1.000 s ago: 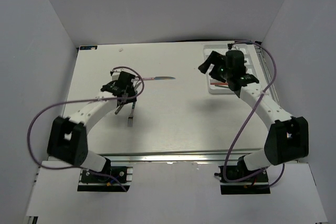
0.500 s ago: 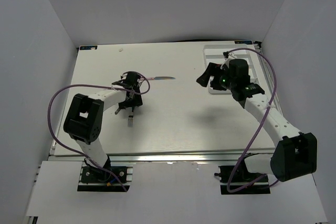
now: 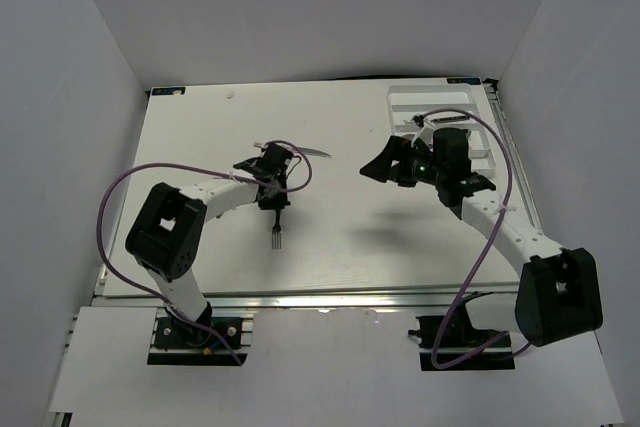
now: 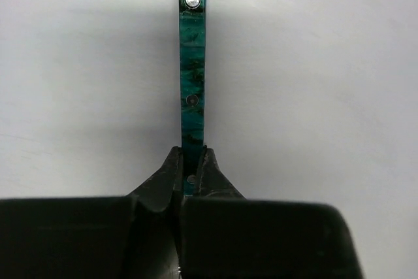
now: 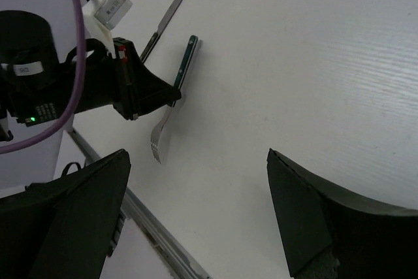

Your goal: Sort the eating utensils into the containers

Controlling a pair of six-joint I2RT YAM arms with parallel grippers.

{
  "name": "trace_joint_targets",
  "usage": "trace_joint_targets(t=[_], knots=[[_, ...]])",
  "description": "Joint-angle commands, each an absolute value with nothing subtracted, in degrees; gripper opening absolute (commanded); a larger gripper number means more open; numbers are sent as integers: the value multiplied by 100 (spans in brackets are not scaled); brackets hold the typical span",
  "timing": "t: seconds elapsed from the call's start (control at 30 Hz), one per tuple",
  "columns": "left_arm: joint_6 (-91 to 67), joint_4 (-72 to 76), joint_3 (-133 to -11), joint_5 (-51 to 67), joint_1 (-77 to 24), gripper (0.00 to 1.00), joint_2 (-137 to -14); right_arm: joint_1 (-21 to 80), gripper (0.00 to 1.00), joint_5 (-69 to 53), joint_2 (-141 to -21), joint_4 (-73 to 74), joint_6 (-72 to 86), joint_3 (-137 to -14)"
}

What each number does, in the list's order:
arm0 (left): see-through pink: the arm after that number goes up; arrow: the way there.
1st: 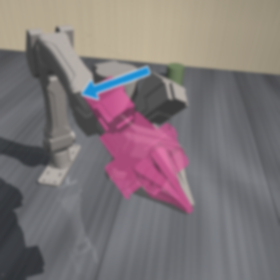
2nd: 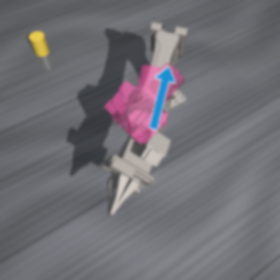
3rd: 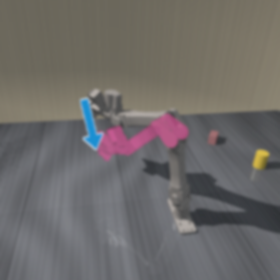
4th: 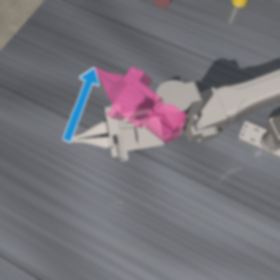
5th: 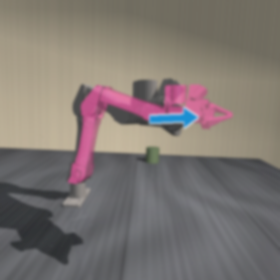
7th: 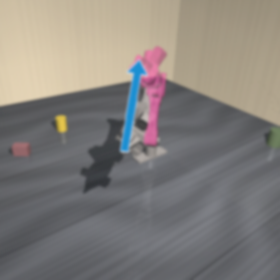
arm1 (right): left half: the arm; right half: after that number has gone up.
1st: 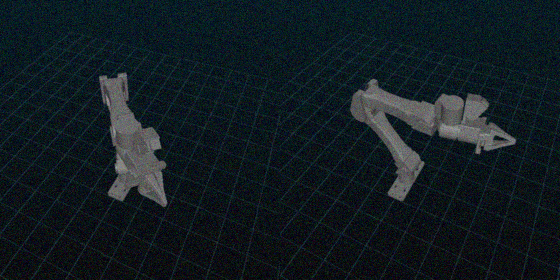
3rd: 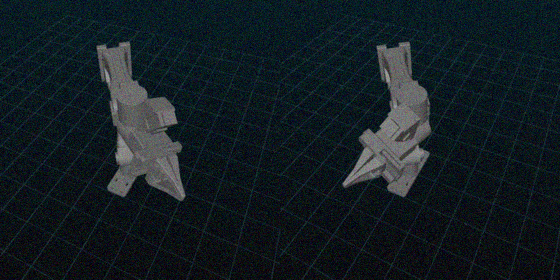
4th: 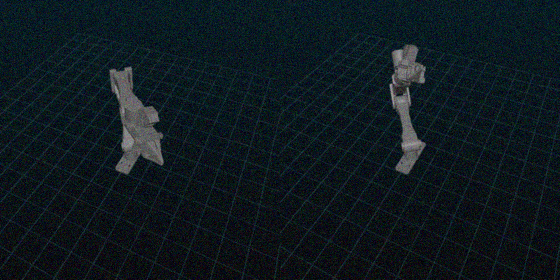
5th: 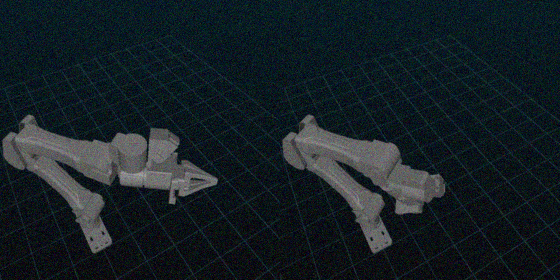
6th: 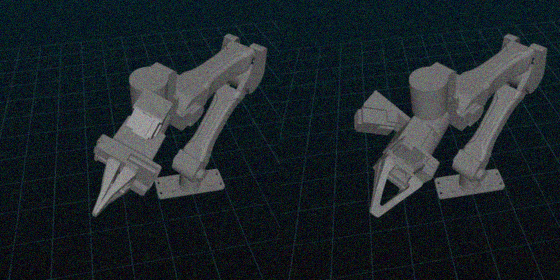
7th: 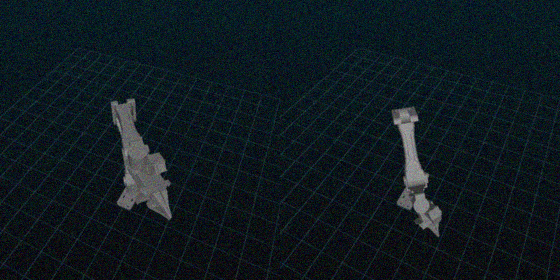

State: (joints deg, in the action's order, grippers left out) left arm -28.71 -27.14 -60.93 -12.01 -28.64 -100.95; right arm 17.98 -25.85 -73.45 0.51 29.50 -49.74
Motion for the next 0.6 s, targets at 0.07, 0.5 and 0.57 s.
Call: trace_joint_targets(t=[0.07,0.5,0.57], knots=[[-2997,-1839,-5714,-10,-3208,0,-8659,1924,89,-3140,-7391,-1800,4174,-4316],[-3348,-625,-5484,1661,-3524,0,-8402,2812,81,-1670,-8393,-1530,4975,-5158],[-3375,-545,-5484,1749,-3559,0,-8350,2970,79,-1635,-8612,-1564,5036,-5238]])
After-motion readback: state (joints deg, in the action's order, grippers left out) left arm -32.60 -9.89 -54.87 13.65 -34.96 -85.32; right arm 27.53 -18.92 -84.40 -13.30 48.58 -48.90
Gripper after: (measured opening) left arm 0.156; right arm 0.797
